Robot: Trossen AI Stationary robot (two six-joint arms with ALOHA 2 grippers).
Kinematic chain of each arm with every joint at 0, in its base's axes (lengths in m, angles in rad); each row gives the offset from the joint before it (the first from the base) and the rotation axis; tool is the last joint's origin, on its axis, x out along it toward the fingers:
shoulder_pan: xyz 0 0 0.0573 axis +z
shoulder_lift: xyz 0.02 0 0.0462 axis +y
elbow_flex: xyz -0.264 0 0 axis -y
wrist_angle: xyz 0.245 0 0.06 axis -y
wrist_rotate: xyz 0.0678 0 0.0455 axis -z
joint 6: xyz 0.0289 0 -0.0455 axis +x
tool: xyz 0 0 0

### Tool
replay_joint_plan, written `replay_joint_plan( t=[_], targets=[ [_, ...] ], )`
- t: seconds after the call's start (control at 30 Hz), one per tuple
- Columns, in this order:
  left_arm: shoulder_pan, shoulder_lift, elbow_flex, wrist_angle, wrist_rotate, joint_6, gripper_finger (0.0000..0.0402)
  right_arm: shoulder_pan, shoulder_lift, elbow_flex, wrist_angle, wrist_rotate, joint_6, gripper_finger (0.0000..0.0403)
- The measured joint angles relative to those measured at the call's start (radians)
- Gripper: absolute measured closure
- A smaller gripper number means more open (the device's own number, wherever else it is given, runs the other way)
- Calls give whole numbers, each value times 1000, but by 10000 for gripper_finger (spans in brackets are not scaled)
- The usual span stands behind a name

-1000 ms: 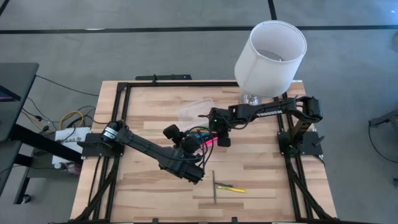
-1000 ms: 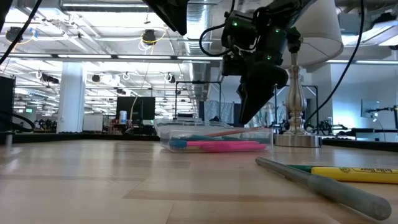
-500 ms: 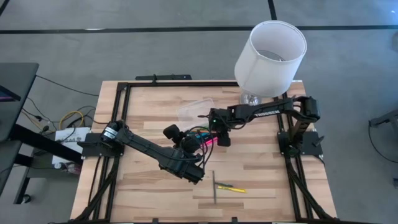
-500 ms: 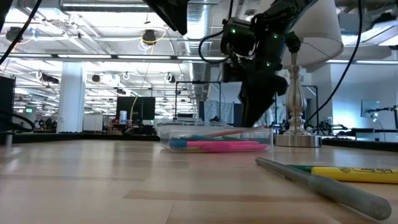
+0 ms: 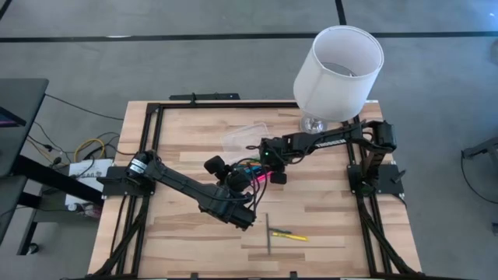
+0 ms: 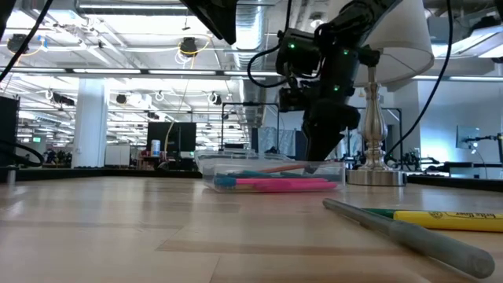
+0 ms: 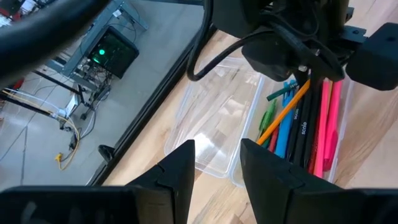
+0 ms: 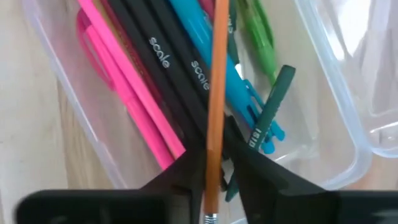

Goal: Pick & place school supplies into a supply box
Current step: Put the yellow pencil into the transparent supply box, then move the gray ballpoint pen near the transparent supply box

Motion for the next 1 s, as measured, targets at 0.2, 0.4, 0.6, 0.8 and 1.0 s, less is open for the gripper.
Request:
replay_joint_plan(
  t=[0.2, 0.4, 0.6, 0.8, 1.0],
  targets=[
    [0, 0, 0, 0, 0, 0, 278, 20, 0, 0, 10, 0, -23, 392],
    [0, 0, 0, 0, 0, 0, 278, 33, 0, 0, 15, -2, -25, 379],
    [0, 0, 0, 0, 0, 0, 278, 56, 0, 0, 38, -41, -15, 395],
    [0, 0, 0, 0, -1, 1, 278, 65, 0, 0, 36, -88, 26, 341],
    [0, 0, 0, 0, -13, 1, 278, 54, 0, 0, 35, -90, 62, 292]
  ],
)
